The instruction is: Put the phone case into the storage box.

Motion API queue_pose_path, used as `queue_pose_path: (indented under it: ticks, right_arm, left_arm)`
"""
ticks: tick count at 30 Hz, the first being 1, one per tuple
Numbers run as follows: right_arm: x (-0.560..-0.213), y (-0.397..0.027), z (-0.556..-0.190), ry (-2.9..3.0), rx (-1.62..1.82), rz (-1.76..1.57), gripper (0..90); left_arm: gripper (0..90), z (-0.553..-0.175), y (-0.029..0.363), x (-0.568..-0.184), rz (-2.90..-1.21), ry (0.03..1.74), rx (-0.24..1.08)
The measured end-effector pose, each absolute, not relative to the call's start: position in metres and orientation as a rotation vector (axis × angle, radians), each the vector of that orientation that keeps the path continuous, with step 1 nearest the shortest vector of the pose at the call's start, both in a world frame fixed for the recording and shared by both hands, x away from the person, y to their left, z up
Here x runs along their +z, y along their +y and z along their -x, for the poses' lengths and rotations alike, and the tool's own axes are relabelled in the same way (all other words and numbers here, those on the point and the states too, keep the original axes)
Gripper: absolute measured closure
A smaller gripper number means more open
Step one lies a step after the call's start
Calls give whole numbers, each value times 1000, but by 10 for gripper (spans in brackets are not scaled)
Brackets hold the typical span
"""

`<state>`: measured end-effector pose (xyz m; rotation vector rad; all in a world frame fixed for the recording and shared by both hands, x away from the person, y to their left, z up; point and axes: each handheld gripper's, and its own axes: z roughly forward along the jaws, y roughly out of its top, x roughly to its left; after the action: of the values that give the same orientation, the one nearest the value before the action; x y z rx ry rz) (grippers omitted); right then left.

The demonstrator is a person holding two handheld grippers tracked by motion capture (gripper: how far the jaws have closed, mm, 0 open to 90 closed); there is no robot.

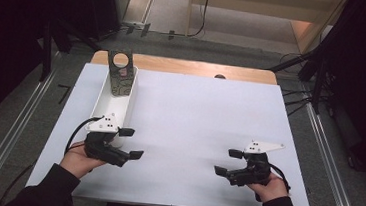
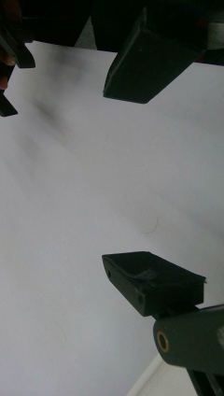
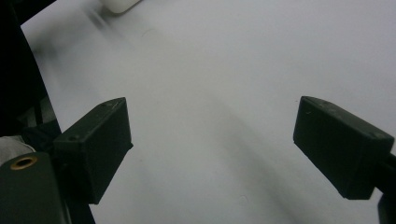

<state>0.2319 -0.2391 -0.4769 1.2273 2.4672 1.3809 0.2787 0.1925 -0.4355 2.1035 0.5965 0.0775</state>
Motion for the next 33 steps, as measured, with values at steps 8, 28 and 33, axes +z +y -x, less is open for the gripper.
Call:
queue_pose_path:
  ticks: [8, 28, 33]
  right_arm:
    - [-477, -239, -232, 2470, 1380, -1226, 105]
    - [-477, -239, -232, 2471, 1379, -1217, 104]
    - [-477, -238, -232, 2475, 1377, -1216, 104]
  left_arm:
    - [169, -274, 191, -442, -2122, 573, 80]
    - [170, -267, 193, -450, -2150, 545, 59]
    - [169, -267, 194, -452, -2155, 543, 48]
